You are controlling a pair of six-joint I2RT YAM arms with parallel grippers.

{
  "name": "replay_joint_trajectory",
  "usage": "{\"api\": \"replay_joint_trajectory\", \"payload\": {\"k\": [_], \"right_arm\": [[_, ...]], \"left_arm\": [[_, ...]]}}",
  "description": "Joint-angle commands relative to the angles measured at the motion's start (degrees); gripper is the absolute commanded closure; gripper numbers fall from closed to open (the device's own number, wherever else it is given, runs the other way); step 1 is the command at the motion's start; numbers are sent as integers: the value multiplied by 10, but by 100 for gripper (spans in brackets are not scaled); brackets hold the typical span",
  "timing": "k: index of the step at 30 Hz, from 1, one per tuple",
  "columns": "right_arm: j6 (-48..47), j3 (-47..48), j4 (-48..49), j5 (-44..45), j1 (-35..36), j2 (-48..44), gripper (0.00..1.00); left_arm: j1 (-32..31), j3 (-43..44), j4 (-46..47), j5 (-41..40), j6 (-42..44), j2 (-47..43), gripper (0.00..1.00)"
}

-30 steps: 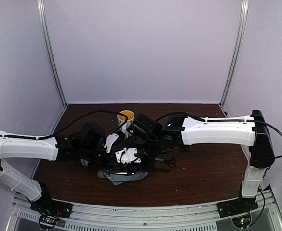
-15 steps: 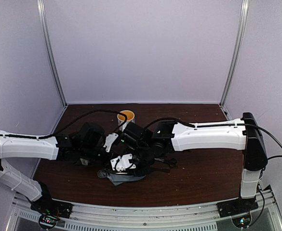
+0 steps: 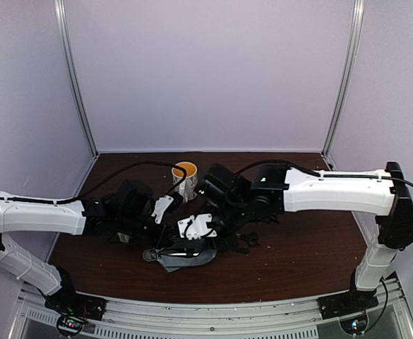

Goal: Sort the hair-cutting tools

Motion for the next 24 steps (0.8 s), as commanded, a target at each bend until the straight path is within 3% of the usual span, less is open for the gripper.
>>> {"api": "replay_joint_trajectory", "payload": {"k": [1,5,10,13,18,24], "right_arm": [[23,-56,-34,-45,-31,-93,64],[33,-142,-35,-67,-79,-151,64],[58,-193,-20,-96,-190,-151,63],[97,-183,-3,-91,-253,-125,64],[159,-146,11,0,-323,-50,63],[204,-81,-14,-2,-376,49,66]], "left_arm": [[3,5,15,-1,9,-5,100],[6,1,14,-3,10,-8,100],[8,-1,9,0,7,-16,100],[8,-2,0,16,-5,-33,100],[8,-1,-16,38,-7,-39,100],[9,5,-25,21,0,-14,100]]}}
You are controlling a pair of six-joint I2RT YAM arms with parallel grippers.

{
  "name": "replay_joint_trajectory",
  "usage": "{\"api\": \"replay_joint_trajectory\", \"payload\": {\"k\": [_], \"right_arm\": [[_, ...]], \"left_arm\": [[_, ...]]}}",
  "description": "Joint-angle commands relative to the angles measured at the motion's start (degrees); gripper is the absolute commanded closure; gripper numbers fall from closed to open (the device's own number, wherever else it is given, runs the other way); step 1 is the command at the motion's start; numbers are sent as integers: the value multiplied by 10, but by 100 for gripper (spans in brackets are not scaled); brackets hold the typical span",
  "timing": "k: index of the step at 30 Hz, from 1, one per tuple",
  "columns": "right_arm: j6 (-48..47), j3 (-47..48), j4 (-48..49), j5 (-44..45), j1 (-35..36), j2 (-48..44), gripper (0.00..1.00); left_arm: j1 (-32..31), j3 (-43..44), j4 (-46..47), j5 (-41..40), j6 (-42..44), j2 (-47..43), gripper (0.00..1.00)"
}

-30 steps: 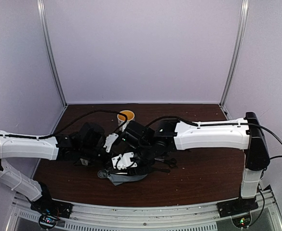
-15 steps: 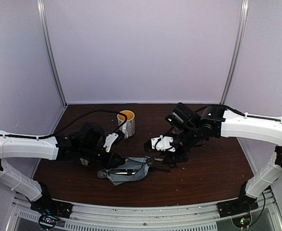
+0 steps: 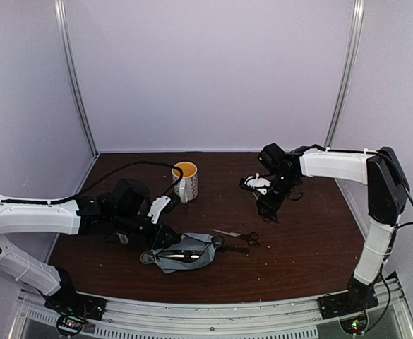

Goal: Sort the hair-cutting tools

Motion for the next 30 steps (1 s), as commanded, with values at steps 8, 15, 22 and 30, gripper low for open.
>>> {"api": "replay_joint_trajectory", "payload": {"k": [8,15,22,30], "right_arm": [[73,83,-36,33,-40,105,65],[80,96,-42,57,-41,121,55],[83,94,-66,78,-41,123,50],[80,63,-66,84,-41,94,64]], "left_arm": [[4,2,17,3,0,21,100],[4,1,17,3,5,23,100],[4,1,15,1,8,21,100],[4,0,17,5,9,22,100]]}}
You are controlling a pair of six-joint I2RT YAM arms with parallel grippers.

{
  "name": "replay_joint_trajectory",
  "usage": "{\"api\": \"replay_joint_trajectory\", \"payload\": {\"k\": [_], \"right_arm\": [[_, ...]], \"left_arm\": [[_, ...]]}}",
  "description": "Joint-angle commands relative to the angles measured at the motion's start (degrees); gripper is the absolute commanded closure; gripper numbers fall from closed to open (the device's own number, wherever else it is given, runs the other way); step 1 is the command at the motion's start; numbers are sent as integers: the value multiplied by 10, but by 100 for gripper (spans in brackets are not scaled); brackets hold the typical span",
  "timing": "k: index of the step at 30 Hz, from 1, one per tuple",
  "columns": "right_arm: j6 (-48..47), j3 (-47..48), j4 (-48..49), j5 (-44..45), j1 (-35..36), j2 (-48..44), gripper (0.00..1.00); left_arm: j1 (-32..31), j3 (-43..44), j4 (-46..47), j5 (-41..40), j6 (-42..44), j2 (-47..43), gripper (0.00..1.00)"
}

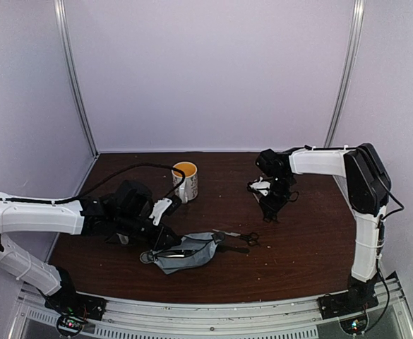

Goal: Sort the hair-cutting tools

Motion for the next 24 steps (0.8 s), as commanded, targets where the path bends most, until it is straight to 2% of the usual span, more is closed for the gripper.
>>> {"api": "replay_joint_trajectory", "payload": {"k": [1,13,17,21,24], "right_arm": [[2,-17,-11,9,-3,-24,66],[17,13,-29,8,-1,18,74],[16,-8,-11,41,0,-23,63],[4,-23,4,101,0,-62,59],[-2,-29,8,102,-2,-76,59]], "left_arm": [[4,0,16,6,9,3,100],[4,-1,1,-3,13,-12,100],[4,-5,3,-9,11,-19,100],[4,-7,9,-9,11,-18,100],[4,-7,11,-7,13,-14,100]]}}
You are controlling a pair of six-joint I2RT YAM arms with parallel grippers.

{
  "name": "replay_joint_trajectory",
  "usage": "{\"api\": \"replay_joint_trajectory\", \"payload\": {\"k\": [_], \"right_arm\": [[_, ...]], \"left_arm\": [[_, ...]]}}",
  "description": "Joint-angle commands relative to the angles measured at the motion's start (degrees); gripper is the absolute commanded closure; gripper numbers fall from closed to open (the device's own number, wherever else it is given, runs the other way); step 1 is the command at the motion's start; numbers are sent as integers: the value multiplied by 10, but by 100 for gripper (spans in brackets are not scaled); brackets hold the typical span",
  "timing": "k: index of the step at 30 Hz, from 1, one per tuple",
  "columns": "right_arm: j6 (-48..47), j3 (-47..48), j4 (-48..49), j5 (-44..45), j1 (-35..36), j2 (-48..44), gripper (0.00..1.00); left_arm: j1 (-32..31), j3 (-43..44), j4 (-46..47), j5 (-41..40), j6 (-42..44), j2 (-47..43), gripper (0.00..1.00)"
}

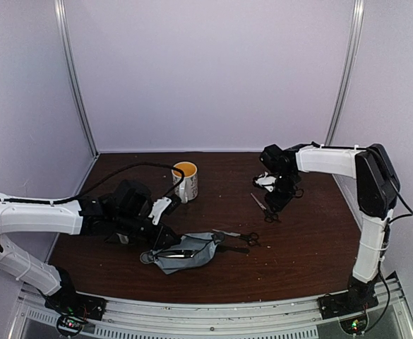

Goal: Sort the hair-cutting tools

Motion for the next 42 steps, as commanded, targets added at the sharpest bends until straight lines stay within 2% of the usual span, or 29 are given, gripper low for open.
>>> {"api": "replay_joint_trajectory", "payload": {"k": [1,4,6,11,27,28,31,32,36,42], "right_arm": [[-9,-12,18,29,-2,-44,61],[-8,-20,20,-14,0,-53,70],[-5,-17,12,-40,0,-44,72],[3,3,-12,-72,0,0,71],[8,37,-22,-60,2,69,75],[8,37,-23,-56,5,70,74],[6,39,-34,-32,17,75,63],[5,38,-36,-29,22,77,64],[6,34,-38,-28,29,86,79],[0,32,-45,-43,28,94,86]], "left_arm": [[4,-7,12,-1,9,-6,100],[4,-6,13,1,10,-5,100],[4,-7,14,1,9,-5,100],[4,-6,12,-1,10,-7,100],[4,-15,22,-4,1,-9,100],[4,-14,21,-4,2,-9,100],[4,-9,18,-4,4,-8,100],[4,-8,18,-4,4,-8,100],[4,-7,16,-5,5,-10,100],[4,-10,15,-6,5,-14,100]]}}
